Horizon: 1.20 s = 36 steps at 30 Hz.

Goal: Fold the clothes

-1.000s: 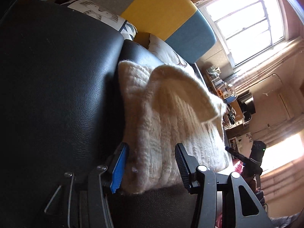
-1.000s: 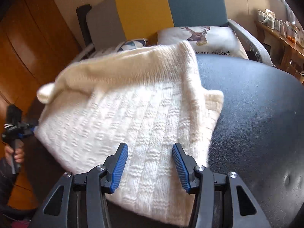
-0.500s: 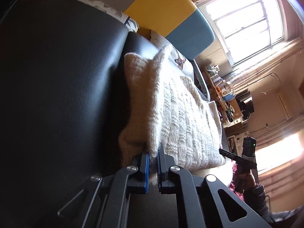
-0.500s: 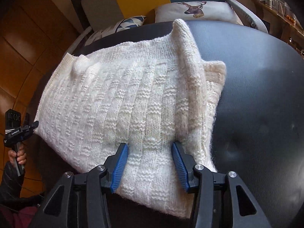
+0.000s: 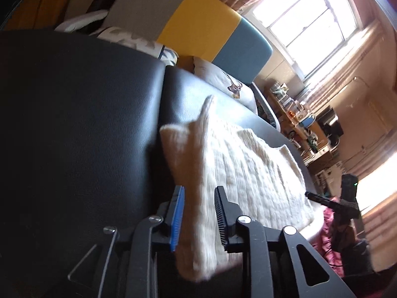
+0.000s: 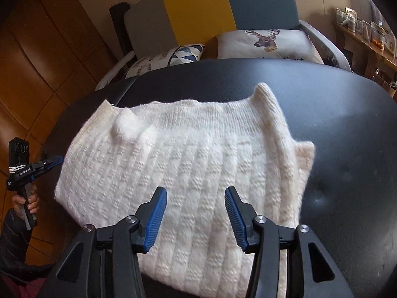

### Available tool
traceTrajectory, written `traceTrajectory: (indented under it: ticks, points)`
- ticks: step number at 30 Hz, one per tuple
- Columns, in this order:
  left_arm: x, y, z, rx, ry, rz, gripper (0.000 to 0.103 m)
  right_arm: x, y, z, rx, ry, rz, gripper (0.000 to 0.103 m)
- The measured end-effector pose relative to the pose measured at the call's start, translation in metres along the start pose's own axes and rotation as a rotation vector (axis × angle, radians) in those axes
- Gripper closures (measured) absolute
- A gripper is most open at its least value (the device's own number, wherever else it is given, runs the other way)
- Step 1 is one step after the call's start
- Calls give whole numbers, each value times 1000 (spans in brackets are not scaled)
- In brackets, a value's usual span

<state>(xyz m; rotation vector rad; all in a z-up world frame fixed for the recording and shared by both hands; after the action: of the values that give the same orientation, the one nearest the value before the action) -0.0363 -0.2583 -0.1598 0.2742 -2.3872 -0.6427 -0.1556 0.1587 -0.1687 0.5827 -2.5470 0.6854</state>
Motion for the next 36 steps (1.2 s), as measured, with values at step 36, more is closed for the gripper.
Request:
traceTrajectory:
  ticks: [36]
  points:
    - [44,98,134,179,-197,274,71,54,-42,117,-114,-18,-260,80]
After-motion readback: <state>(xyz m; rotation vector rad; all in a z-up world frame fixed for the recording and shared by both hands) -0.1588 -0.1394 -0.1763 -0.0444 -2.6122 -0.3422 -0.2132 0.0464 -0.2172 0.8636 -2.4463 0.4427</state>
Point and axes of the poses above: each gripper's, at about its wrist camera, not at the fingertips, and z roughly the way its jaws point, y to its right, x to its top, the point moved 6 cm from there along z, roughly the way its jaws point, and after that the axes turned 4 degrees about x, right-handed, at the moved point
